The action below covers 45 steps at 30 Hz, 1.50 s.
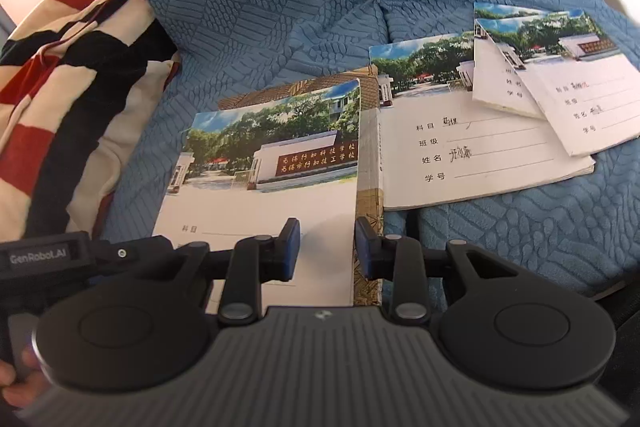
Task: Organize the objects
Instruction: 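Pull both grippers back from the book stack, then move both open grippers back and up above the seat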
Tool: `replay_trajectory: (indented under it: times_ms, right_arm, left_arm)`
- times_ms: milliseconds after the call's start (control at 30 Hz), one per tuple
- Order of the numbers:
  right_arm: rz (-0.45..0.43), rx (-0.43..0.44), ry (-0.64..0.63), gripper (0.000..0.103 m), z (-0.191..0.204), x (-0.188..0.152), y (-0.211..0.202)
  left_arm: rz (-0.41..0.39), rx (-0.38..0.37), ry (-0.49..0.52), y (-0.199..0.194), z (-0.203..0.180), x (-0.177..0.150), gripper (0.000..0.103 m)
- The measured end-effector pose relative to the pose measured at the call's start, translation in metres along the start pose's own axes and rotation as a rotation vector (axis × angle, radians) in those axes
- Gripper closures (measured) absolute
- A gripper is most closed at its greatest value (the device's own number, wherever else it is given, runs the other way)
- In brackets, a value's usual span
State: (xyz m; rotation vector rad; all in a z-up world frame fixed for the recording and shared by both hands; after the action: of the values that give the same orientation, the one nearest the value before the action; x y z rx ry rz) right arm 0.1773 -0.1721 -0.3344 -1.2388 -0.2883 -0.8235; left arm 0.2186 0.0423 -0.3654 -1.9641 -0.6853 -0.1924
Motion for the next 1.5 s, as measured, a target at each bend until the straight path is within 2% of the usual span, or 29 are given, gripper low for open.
replay_trajectory:
  times_ms: [300,533,633,967,1267,1500]
  right_arm:
    - [0.007,0.003,-0.004,0.07,-0.002,-0.005,-0.005]
    - [-0.035,0.003,0.009,0.07,-0.003,0.007,-0.022]
    - [-0.075,0.008,-0.012,0.07,0.001,0.017,-0.036]
    - [-0.221,0.05,-0.067,0.07,0.021,0.049,-0.099]
    - [-0.292,0.048,-0.127,0.07,0.031,0.055,-0.144]
    - [-0.312,0.049,-0.127,0.07,0.038,0.053,-0.171]
  left_arm:
    - [0.001,0.009,0.011,-0.002,-0.001,-0.001,0.054]
    - [-0.037,0.006,0.021,-0.013,-0.003,0.007,0.056]
    - [-0.059,-0.012,0.036,-0.025,-0.01,0.012,0.056]
    - [-0.179,-0.034,0.18,-0.081,-0.052,0.032,0.055]
    - [-0.238,-0.045,0.267,-0.117,-0.086,0.034,0.055]
    - [-0.258,-0.039,0.307,-0.142,-0.106,0.03,0.054]
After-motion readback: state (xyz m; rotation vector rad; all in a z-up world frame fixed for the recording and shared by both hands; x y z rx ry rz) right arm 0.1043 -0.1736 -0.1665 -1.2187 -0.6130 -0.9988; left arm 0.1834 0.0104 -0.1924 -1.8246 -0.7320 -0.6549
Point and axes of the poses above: each gripper's, at about its wrist camera, not at the fingertips, and y roughly the way its jaws point, z to its left, x to its top, the point moved 4 cm from there along y, roughly the way its jaws point, and after that the axes turned 7 degrees about -z, right-handed, at the moved point
